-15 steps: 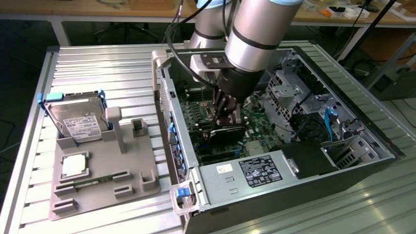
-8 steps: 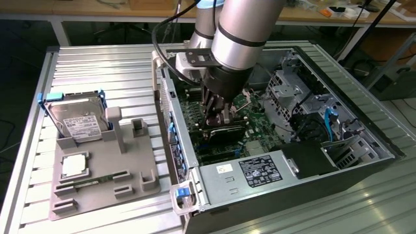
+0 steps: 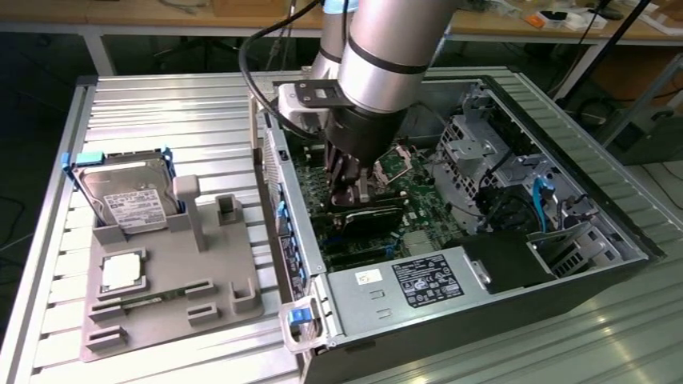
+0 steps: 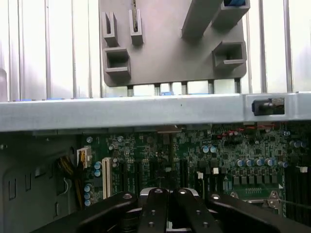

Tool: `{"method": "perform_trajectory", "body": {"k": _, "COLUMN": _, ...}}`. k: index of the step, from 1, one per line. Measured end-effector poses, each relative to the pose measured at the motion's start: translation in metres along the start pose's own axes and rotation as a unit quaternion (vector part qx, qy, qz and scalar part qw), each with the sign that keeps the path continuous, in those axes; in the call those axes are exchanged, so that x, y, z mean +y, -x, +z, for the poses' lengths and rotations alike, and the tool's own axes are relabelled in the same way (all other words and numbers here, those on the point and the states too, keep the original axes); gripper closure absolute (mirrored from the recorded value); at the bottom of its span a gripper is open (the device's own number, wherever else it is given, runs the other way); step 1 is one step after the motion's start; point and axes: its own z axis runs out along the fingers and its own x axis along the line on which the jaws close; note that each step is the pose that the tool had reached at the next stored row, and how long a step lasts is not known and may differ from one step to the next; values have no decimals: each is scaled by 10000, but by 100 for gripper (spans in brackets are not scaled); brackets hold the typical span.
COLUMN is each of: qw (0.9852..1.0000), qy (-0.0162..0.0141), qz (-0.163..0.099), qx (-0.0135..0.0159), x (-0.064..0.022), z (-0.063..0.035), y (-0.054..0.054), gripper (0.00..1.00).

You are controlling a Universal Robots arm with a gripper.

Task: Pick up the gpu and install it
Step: 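Press down on the gpu until it lock into place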

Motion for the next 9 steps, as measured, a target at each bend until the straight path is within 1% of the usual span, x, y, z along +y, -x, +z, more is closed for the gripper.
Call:
{"method": "perform_trajectory", "body": {"k": 1, "qw": 10000, "qy": 0, "qz": 0, "qx": 0, "x": 45, "z": -11, "y": -1, "gripper": 89}}
{"method": "perform_trajectory", "body": {"k": 2, "qw": 10000, "qy": 0, "qz": 0, "qx": 0, "x": 110, "z": -24, "y": -3, "gripper": 89}}
{"method": "perform_trajectory", "body": {"k": 4, "qw": 10000, "qy": 0, "qz": 1, "qx": 7, "x": 181, "z": -17, "y": -1, "gripper": 89}}
{"method": "perform_trajectory", "body": {"k": 6, "qw": 10000, "qy": 0, "qz": 1, "qx": 9, "x": 235, "z": -12, "y": 10, "gripper": 89}}
{"method": "perform_trajectory", "body": {"k": 9, "qw": 10000, "qy": -1, "qz": 1, "qx": 9, "x": 282, "z": -7, "y": 18, "gripper": 89}}
